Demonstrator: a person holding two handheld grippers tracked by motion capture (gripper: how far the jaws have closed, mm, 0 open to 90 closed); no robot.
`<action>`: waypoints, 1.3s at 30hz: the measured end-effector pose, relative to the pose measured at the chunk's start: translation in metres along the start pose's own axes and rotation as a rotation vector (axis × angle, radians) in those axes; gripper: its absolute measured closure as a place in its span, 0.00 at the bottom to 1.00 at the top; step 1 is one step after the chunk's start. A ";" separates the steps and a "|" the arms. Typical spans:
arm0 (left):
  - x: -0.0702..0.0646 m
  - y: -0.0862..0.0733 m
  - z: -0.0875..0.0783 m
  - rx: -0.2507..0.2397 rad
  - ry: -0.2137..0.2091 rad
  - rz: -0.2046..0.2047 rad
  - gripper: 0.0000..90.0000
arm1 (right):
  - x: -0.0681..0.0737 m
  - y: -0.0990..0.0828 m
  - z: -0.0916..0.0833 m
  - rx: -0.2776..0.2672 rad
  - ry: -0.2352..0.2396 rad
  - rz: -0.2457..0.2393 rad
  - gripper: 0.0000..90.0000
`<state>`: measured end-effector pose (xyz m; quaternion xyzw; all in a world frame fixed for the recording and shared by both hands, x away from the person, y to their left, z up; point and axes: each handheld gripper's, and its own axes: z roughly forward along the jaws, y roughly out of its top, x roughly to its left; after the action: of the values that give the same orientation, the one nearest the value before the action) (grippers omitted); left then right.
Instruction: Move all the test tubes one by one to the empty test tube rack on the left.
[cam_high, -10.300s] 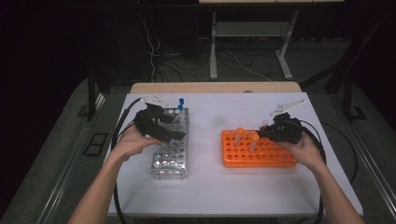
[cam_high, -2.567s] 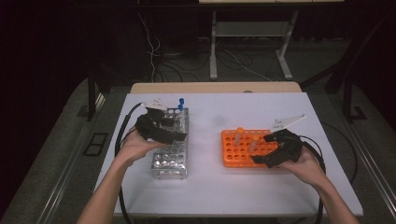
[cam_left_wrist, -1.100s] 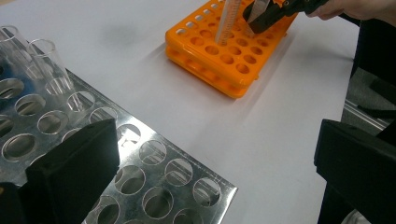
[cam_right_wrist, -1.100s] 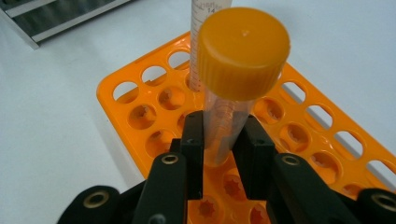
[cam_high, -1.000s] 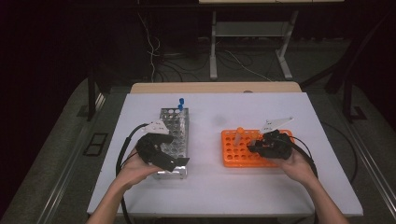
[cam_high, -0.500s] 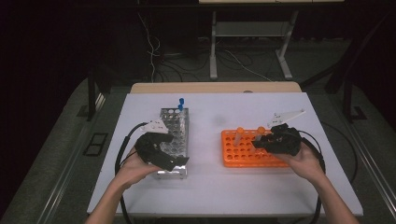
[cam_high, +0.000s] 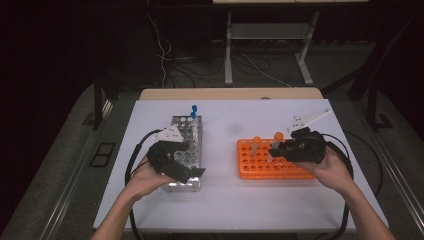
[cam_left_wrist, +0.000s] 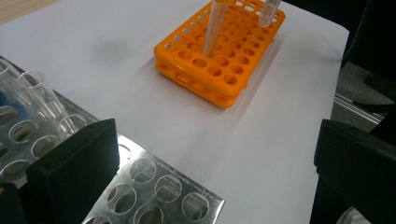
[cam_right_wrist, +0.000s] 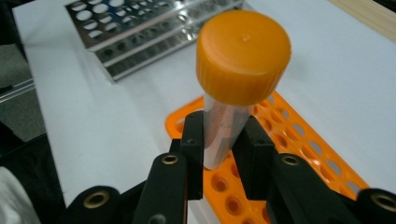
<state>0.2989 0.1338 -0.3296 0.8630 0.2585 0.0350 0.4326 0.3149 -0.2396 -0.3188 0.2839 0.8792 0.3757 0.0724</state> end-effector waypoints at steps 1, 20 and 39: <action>-0.001 0.001 0.001 -0.001 -0.003 0.002 0.00 | 0.002 0.003 0.000 0.000 0.008 -0.006 0.82; -0.017 0.038 0.011 0.003 -0.049 0.094 0.00 | 0.032 0.039 0.014 0.036 0.087 -0.110 0.82; -0.029 0.066 0.026 0.019 -0.092 0.169 0.06 | 0.041 0.048 0.027 0.049 0.127 -0.140 0.82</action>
<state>0.3086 0.0686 -0.2900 0.8865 0.1649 0.0293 0.4314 0.3112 -0.1730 -0.3010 0.1992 0.9086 0.3655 0.0357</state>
